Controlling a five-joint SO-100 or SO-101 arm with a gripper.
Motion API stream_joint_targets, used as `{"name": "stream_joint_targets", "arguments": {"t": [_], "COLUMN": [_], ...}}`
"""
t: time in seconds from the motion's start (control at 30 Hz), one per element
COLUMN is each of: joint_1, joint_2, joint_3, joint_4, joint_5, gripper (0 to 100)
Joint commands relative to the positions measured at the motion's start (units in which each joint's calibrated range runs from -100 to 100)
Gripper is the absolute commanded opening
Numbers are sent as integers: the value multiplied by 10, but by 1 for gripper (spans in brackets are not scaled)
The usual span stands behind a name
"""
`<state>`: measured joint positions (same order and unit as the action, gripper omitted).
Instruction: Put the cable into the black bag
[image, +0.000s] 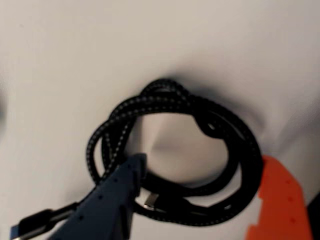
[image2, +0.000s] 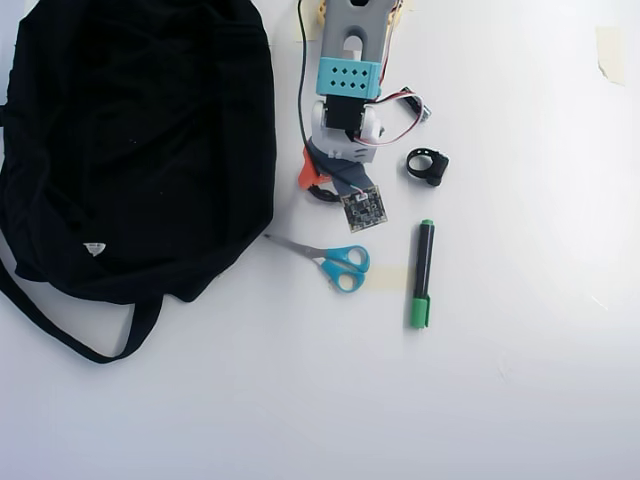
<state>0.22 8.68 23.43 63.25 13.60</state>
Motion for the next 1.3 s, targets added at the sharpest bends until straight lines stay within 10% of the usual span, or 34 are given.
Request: {"name": "stream_joint_targets", "arguments": {"t": [0.0,0.6,0.97,1.27], "joint_1": [-4,-4,-3,-1], "joint_2": [-3,-3,-3,-3], "joint_3": [-4,-2,-2,-2], "joint_4": [-5,-13,-21,-21], "joint_5": [3,3,3,3], "gripper": [28,28,3,2]}}
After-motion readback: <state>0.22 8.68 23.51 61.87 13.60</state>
